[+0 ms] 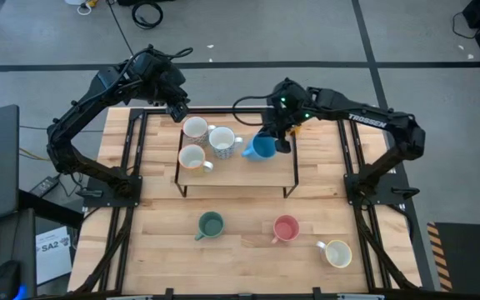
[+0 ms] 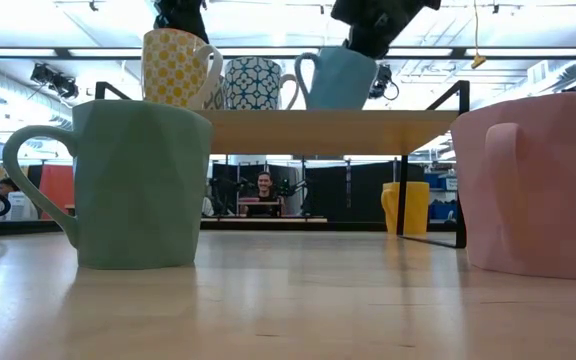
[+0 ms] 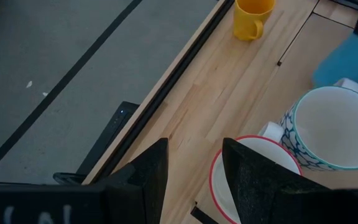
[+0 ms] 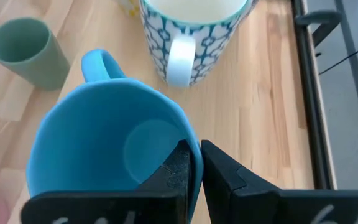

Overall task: Place coffee mugs
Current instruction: Put the blue mug on the shelf

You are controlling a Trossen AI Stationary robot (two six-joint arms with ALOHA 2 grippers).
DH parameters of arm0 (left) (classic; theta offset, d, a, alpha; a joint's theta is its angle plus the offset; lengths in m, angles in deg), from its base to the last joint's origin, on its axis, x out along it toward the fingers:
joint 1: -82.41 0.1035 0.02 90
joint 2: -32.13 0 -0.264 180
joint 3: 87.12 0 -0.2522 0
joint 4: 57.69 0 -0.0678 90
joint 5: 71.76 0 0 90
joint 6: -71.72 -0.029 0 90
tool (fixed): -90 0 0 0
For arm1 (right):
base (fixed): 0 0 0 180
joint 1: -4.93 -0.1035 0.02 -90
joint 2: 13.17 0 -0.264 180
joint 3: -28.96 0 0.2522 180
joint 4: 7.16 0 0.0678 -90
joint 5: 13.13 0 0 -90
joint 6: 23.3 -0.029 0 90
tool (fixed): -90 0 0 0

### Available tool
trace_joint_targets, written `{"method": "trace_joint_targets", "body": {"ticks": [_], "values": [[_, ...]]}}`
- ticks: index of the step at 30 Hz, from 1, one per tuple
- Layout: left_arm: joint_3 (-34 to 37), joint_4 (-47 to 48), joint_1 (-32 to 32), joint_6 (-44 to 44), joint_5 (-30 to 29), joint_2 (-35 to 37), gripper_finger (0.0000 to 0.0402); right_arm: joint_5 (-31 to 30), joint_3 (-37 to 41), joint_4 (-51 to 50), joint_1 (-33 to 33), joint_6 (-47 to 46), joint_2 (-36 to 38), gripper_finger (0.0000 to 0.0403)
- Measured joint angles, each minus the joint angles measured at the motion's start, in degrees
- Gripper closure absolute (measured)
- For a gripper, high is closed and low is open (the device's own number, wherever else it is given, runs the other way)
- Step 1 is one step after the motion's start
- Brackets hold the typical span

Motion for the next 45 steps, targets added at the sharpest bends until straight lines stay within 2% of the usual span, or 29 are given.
{"method": "trace_joint_targets", "body": {"ticks": [24,35,45], "values": [[0.0,0.0,0.0,0.0,0.0,0.0,0.0244,-3.4,-0.1,1.4,0.0,0.0,-1.1,0.0341],[0.0,0.0,0.0,0.0,0.0,0.0,0.0244,-3.5,0.0,3.7,0.0,0.0,-1.0,0.0289],[0.0,0.0,0.0,0.0,0.0,0.0,0.0244,-7.4,0.0,3.3,-2.0,-0.5,5.7,0.0284]]}}
